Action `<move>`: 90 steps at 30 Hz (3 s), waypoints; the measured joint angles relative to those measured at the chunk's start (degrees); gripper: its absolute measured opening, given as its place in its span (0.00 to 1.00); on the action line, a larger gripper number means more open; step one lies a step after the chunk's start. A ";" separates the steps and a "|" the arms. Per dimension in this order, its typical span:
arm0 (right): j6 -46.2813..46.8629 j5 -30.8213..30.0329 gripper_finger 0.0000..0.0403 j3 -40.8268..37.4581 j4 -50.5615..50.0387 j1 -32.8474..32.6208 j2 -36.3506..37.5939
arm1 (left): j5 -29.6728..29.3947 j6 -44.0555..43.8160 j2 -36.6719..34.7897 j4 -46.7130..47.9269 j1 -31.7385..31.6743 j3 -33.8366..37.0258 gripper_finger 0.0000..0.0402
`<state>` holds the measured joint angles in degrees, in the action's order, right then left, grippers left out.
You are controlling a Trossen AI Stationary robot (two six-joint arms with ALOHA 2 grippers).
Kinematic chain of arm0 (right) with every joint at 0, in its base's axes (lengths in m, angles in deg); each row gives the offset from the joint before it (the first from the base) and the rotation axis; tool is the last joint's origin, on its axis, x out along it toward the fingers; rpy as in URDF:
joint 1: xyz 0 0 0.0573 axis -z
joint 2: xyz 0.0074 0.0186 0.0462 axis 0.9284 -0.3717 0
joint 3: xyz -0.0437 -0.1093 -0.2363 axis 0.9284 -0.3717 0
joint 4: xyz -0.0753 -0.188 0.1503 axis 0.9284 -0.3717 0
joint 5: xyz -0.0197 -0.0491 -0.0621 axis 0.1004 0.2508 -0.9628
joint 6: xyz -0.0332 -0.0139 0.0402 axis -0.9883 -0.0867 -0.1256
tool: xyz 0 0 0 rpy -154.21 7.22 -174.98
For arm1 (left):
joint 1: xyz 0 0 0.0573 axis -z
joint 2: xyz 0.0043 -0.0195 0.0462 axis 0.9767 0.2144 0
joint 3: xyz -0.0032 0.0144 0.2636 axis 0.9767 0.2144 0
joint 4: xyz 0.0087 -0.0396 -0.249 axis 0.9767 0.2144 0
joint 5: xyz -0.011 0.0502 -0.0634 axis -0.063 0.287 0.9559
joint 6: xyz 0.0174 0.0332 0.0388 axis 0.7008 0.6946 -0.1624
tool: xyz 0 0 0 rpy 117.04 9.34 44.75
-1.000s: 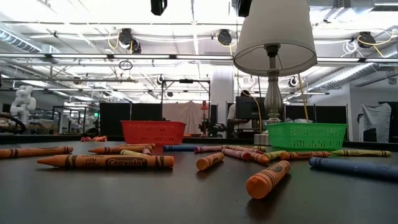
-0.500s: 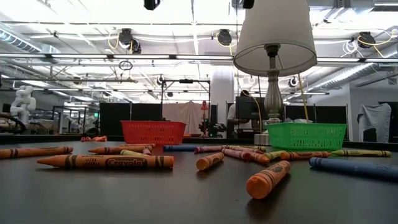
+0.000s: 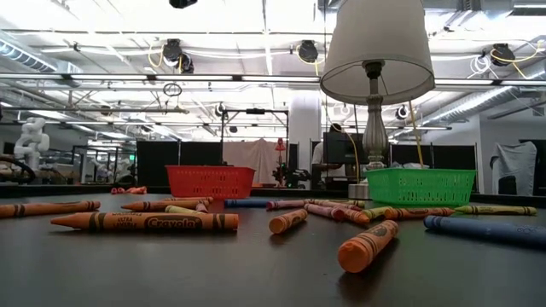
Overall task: Sort crayons
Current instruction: Put the red crayon into the green basket
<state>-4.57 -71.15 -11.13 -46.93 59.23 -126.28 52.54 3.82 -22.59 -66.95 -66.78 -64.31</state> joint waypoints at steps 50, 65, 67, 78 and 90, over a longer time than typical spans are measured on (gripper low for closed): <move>0.17 -4.43 0.02 0.00 -37.88 9.70 4.91 | -3.42 -1.00 -0.07 8.81 2.31 0.00 0.45; -12.86 -4.38 0.02 0.00 -60.70 19.61 4.91 | -8.60 -0.90 -0.06 8.74 0.07 0.00 0.45; -15.18 -4.36 0.02 0.00 -63.07 21.04 4.47 | -8.62 -0.89 -0.06 8.74 -0.85 0.00 0.45; -29.00 4.68 0.02 -0.04 -66.21 30.50 -5.84 | -8.62 0.63 -0.06 8.74 -5.40 0.00 0.45; -37.07 4.59 0.05 -0.04 -64.68 34.73 -20.71 | -8.60 0.18 0.24 8.74 -6.04 0.00 0.45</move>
<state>-41.64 -66.56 -11.17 -111.61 93.96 -146.98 43.94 3.99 -22.34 -58.22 -72.82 -64.31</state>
